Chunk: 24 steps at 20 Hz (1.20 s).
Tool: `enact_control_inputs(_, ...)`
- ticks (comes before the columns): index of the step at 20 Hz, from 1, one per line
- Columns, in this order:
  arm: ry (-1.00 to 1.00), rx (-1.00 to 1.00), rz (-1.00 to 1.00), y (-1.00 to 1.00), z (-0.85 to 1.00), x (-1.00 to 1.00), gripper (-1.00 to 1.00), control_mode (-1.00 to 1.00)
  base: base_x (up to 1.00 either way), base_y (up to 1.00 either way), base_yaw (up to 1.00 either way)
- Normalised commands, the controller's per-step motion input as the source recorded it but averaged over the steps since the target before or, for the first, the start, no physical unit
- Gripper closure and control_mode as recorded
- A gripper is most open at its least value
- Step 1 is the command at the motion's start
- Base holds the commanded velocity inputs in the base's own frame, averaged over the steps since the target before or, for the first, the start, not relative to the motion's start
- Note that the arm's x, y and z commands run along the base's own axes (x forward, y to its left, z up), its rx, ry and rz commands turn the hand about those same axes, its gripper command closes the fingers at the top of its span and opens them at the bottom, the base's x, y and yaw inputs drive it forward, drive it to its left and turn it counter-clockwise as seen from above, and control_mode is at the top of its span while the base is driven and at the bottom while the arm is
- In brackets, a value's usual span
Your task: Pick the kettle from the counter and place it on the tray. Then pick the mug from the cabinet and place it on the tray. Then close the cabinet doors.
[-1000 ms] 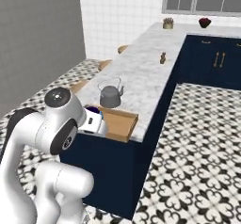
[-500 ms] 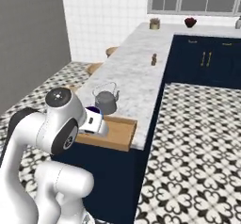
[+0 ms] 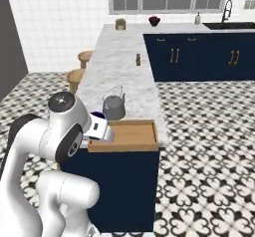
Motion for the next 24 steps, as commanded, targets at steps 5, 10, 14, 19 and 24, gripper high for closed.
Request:
enact_control_inputs(5,0.00,0.00,0.00,0.00,0.00,0.00,1.00,1.00,0.13,0.51,-0.52)
enact_control_inputs(10,0.00,0.00,0.00,0.00,0.00,0.00,1.00,1.00,0.44,0.64,-0.49)
enact_control_inputs(14,0.00,0.00,0.00,0.00,0.00,0.00,1.00,1.00,0.35,0.54,-0.38)
enact_control_inputs(19,0.01,0.00,0.00,0.00,-0.02,0.06,1.00,-1.00,0.02,0.02,-0.14)
enact_control_inputs(24,0.15,-0.01,0.01,-0.12,-0.10,0.51,1.00,-1.00,0.00,0.00,0.00)
